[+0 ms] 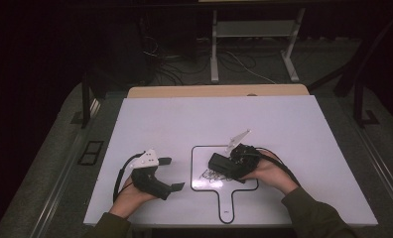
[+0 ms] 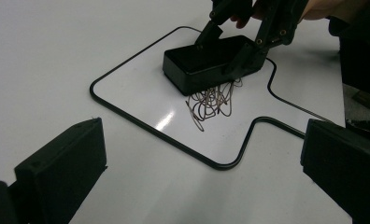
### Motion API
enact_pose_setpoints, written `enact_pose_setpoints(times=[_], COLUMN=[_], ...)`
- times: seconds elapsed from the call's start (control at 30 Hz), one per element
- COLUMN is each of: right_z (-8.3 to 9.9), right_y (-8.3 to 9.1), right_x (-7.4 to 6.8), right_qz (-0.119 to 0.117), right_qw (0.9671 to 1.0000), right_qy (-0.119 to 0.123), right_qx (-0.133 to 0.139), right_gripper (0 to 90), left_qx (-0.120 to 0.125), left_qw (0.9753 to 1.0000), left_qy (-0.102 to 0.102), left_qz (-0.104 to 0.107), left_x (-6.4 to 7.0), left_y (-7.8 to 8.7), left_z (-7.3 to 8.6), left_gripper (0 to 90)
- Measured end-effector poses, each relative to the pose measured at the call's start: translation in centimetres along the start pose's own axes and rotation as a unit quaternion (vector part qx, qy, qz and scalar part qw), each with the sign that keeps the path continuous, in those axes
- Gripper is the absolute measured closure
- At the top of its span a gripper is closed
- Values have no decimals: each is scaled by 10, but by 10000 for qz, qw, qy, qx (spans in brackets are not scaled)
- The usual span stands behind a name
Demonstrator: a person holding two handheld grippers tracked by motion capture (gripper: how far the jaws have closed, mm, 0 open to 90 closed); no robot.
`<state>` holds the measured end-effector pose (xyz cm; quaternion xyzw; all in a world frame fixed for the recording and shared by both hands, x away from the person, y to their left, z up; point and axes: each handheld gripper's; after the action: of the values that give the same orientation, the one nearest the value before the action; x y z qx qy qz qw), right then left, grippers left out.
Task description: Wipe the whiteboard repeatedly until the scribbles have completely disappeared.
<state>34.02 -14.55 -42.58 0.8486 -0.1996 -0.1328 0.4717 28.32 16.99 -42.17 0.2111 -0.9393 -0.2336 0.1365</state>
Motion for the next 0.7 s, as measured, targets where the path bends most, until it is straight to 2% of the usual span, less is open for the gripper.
enact_pose_setpoints(times=[0.07, 0.4, 0.57, 0.7], right_z=[-1, -8, -9, -7], right_y=[-1, -5, -5, -4], right_x=[-2, -22, -26, -20], right_qz=[-45, -246, -289, -246], right_qw=[9998, 9986, 9985, 9990], right_qy=[176, 461, 461, 370], right_qx=[-23, -50, -59, -65], right_gripper=[388, 388, 388, 388], left_qx=[-2, -2, 9, 7], left_qw=[10000, 10000, 10000, 10000], left_qy=[-2, -21, -8, -18], left_qz=[4, 10, 7, 7], left_x=[0, 0, 0, 1], left_y=[0, 0, 0, 0], left_z=[0, 0, 0, 0], left_gripper=[0, 0, 0, 0])
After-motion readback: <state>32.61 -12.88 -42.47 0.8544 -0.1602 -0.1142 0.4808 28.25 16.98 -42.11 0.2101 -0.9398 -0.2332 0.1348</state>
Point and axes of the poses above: each handheld gripper's, and its own axes: y roughly backward along the jaws, z roughly out of its underside, x roughly to its right, and after that the axes turned 1 degree about -x, right-handed
